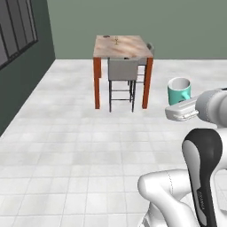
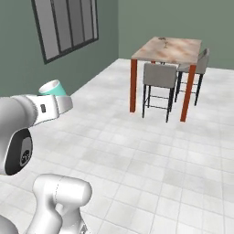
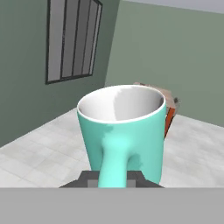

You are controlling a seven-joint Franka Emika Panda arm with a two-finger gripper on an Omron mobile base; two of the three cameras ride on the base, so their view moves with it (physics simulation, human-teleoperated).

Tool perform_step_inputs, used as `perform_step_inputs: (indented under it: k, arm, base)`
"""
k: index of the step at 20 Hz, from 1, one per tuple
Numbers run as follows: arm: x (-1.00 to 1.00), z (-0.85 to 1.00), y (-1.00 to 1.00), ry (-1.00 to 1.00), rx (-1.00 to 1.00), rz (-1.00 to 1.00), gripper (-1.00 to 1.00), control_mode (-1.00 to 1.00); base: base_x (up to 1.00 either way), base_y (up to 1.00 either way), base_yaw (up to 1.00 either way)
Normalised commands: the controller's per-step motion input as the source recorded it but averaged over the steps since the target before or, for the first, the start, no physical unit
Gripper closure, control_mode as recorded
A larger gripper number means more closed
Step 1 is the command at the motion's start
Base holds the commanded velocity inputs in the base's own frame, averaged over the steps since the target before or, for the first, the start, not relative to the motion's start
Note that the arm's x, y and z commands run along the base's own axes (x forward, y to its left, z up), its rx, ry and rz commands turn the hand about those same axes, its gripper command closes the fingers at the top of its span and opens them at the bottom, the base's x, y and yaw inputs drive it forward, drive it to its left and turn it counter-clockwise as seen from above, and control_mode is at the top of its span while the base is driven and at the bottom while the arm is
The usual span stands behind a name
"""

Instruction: Open the cabinet directly in front. Then move the liquor and the mug to the dining counter with the candle on it.

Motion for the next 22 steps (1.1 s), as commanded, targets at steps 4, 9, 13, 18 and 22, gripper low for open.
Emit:
perform_step_inputs:
  k: [4,9,13,18,22]
  arm:
    - [0.0,0.0,0.0,0.0,0.0,0.0,1.0,1.0]
    - [0.0,0.0,0.0,0.0,0.0,0.0,1.0,1.0]
    - [0.0,0.0,0.0,0.0,0.0,0.0,1.0,1.0]
    - [0.0,0.0,0.0,0.0,0.0,0.0,1.0,1.0]
    - [0.0,0.0,0.0,0.0,0.0,0.0,1.0,1.0]
  base:
    - [0.42,0.41,-0.2]
    - [0.49,0.41,-0.17]
    - [0.58,0.38,-0.14]
    - [0.54,0.35,-0.14]
    - [0.51,0.38,-0.16]
